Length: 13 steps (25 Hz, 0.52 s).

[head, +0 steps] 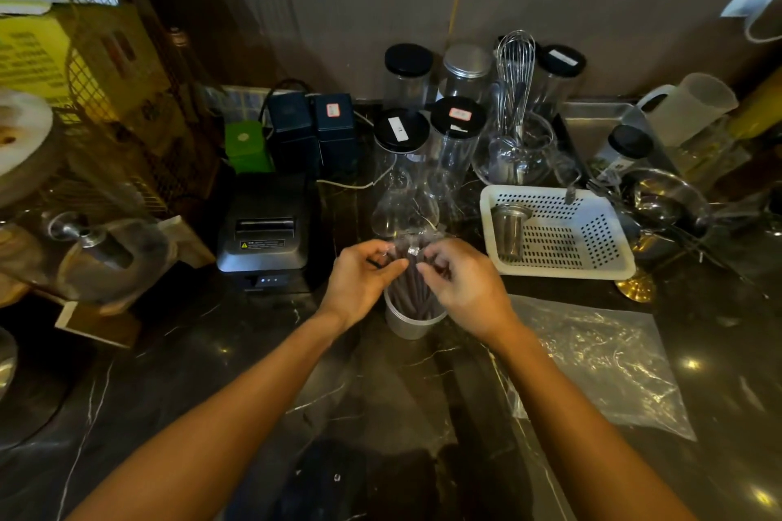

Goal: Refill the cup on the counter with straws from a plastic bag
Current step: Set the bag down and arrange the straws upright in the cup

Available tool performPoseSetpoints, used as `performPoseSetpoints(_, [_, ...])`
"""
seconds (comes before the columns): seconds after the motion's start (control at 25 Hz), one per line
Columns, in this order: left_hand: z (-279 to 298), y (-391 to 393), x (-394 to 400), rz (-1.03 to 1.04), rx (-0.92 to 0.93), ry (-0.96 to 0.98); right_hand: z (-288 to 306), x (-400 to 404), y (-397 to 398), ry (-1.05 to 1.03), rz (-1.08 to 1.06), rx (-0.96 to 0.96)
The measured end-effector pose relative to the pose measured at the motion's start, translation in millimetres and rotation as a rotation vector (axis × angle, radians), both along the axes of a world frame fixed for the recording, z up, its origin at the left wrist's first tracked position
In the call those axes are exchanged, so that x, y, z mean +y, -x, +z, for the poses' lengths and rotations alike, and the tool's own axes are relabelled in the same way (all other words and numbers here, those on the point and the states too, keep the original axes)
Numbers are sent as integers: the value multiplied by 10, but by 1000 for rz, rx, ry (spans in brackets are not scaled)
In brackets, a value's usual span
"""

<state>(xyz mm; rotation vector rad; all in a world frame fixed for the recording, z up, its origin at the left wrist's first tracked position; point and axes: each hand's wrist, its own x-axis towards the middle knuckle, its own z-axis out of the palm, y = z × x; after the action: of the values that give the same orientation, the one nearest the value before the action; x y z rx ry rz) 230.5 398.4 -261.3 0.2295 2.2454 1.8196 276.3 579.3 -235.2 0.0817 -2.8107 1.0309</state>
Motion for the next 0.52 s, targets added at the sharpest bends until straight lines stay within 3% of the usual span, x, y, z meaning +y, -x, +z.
performPoseSetpoints(0.16, [28, 27, 19, -22, 23, 13, -30, -64, 36, -28, -24, -52])
performPoseSetpoints(0.52, [248, -62, 48, 26, 397, 480, 3, 1, -44, 2, -7, -86])
